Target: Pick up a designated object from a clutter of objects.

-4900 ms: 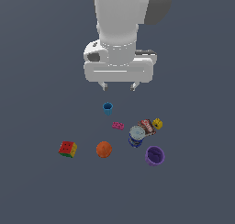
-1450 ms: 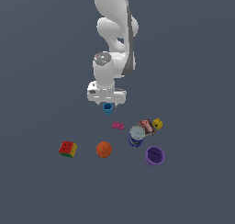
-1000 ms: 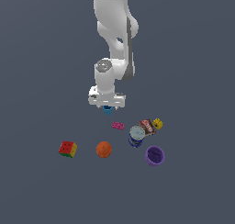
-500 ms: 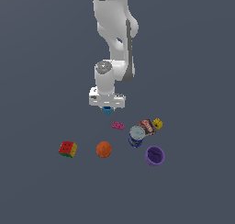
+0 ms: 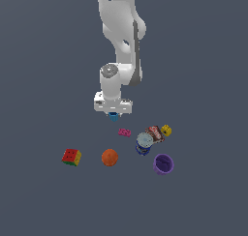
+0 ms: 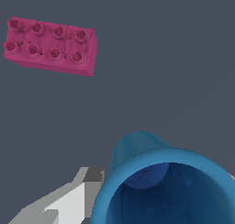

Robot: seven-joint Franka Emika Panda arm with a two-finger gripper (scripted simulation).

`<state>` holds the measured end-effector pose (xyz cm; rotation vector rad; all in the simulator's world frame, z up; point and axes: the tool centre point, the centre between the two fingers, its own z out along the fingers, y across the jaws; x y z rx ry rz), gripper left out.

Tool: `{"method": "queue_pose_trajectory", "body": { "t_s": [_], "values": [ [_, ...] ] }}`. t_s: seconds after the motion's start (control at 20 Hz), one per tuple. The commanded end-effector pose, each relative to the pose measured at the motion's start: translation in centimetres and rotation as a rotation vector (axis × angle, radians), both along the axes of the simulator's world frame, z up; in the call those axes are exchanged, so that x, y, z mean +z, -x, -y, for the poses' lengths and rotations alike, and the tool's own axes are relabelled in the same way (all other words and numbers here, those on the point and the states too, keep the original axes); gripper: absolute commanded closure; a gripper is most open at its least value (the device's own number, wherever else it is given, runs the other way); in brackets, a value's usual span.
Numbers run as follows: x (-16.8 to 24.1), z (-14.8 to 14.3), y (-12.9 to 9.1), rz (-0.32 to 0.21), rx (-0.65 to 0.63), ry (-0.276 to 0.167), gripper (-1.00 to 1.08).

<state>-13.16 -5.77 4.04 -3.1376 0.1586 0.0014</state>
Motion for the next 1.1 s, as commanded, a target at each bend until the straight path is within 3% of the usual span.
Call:
{"method": "queue_pose_trajectory", "body": {
  "t_s": [0.0, 0.55, 1.05],
  "values": [
    [0.2, -0.1, -0.1, 0.001, 0.000, 0.000, 1.08],
    [4.0, -1.4, -1.4, 0.000, 0.000, 0.001, 1.08],
    [11.5, -3.9, -3.9, 0.000, 0.000, 0.003, 1.08]
  ]
}}
